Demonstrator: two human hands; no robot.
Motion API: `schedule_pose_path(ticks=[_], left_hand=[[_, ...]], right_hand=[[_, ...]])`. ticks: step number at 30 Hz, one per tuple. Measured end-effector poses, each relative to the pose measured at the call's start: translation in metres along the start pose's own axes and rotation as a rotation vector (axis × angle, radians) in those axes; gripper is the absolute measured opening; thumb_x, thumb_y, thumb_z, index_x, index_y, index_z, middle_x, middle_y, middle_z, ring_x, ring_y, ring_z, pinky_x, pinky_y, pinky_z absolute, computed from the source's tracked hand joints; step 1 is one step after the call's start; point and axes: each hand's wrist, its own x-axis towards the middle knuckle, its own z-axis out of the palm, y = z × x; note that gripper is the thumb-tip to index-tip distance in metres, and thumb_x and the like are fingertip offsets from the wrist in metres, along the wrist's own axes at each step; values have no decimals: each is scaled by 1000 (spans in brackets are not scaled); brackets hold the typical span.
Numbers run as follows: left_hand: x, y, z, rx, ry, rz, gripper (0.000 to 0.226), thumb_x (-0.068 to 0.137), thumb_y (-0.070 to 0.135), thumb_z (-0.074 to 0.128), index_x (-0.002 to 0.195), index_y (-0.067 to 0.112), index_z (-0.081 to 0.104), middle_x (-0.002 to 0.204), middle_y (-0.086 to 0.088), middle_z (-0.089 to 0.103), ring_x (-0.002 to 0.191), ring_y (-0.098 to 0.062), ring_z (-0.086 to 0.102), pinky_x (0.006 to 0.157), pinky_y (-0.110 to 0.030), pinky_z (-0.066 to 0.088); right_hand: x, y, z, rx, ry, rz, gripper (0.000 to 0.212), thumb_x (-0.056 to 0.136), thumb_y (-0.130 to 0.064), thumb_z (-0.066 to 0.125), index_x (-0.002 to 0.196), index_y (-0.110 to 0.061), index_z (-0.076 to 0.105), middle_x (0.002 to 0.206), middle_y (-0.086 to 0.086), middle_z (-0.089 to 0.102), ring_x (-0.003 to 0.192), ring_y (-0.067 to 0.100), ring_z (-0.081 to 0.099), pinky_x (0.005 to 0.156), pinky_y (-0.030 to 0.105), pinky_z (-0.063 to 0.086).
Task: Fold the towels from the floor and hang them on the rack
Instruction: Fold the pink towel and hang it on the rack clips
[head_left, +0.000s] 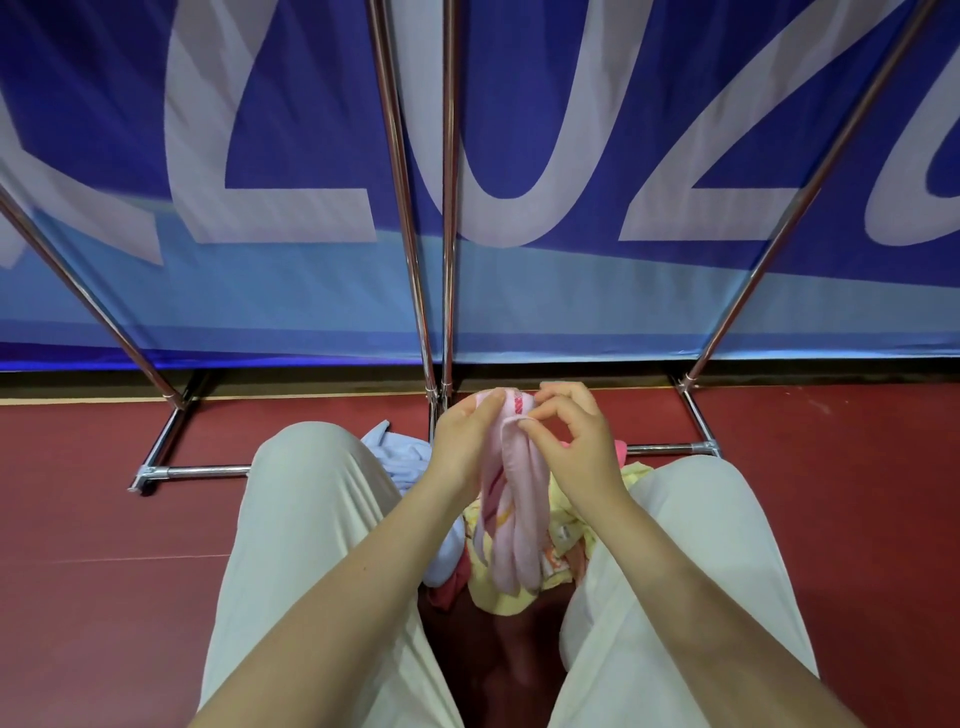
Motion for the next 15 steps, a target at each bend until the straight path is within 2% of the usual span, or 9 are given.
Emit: schedule_pose_path(ticks=[3,4,6,8,12,15], left_hand=[[0,-5,1,30,-57,20,24,99,19,51,100,3,69,91,-12,70,83,-19,64,70,-27,50],[-1,-5,2,31,-73,35,25,99,19,51,102,2,69,95,-14,70,87,-21,64,75,-30,50],[-1,-7,3,25,-85,58,23,98,17,53,99,2,70,99,-16,70,91,-23,63,83,-34,49],[-3,-6,5,33,-84,71,20,96,14,54,91,8,73,96,-14,72,92,-23,64,87,-37,49],[-8,-3,6,117,-76,101,20,92,11,57,85,13,76,91,-7,75,91,-19,68,86,-35,52],[-9,-3,5,144,-65,108,24,92,10,57,81,18,77,88,-4,76,90,-18,69,84,-34,53]], right_hand=[[1,2,-1,30,4,94,11,84,-12,70,77,-7,63,113,-9,61,118,2,51,99,14,37],[1,1,-3,76,4,153,10,85,-9,69,78,-7,62,112,-13,63,114,-2,53,96,13,39],[1,-1,-5,167,5,231,11,85,-7,68,78,-10,60,93,-22,66,96,-7,59,84,11,42],[0,-1,-6,169,13,243,14,85,-7,68,77,-12,59,77,-21,64,79,-5,59,74,9,42],[-4,-2,-10,144,-3,241,16,85,-12,70,78,-10,56,72,-6,59,69,1,52,67,13,42],[-6,-2,-12,128,-7,230,16,85,-10,69,78,-8,55,71,-5,56,66,1,49,65,12,40]])
